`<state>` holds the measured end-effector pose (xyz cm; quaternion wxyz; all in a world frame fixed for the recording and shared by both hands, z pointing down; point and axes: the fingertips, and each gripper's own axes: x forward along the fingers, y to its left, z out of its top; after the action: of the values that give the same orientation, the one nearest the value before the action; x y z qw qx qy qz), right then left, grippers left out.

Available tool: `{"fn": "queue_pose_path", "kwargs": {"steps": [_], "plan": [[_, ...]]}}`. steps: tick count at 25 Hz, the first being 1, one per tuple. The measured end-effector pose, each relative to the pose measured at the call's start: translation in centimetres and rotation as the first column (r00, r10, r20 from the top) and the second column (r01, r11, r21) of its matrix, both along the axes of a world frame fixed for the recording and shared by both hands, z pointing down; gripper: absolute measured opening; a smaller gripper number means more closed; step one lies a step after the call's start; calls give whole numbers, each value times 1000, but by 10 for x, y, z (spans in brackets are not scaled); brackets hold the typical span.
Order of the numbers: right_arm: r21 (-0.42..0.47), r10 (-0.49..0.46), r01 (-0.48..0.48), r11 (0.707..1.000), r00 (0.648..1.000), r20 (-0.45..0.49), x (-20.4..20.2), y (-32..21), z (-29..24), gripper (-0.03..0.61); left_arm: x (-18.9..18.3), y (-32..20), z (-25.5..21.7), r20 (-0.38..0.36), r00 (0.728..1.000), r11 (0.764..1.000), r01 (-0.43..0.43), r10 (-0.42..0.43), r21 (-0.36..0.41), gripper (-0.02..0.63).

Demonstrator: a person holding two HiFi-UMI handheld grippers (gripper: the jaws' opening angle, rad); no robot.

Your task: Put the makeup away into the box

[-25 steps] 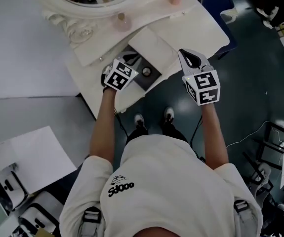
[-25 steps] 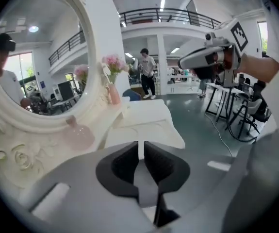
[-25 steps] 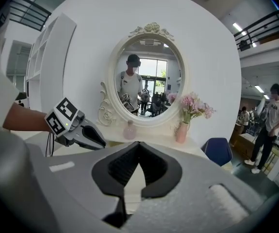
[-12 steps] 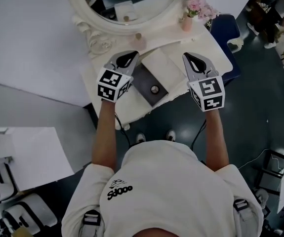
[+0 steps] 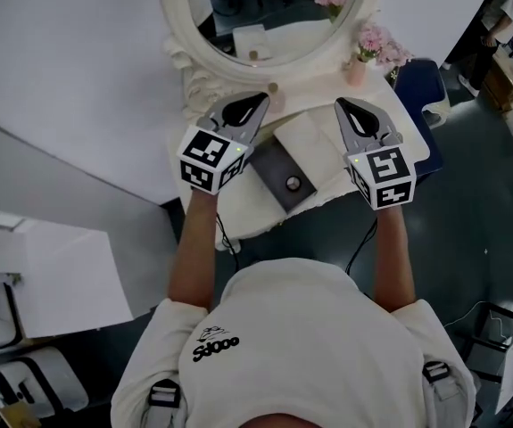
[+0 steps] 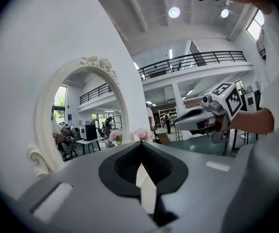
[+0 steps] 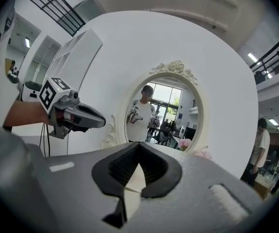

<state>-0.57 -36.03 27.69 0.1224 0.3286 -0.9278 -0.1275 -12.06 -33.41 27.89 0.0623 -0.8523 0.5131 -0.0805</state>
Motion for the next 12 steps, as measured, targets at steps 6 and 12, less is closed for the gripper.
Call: {"fn": "queue_pose_path", "kwargs": {"steps": [6,12], "plan": [[60,-7,6,998,1000,18,-8,6,-20,2,-2,6,-21,6,1000,998,-16,16,61,18],[59,-10,10,998,1000,6,-10,7,-19,2,-4,9,-24,49,999,997,9,-13,78,18]]}}
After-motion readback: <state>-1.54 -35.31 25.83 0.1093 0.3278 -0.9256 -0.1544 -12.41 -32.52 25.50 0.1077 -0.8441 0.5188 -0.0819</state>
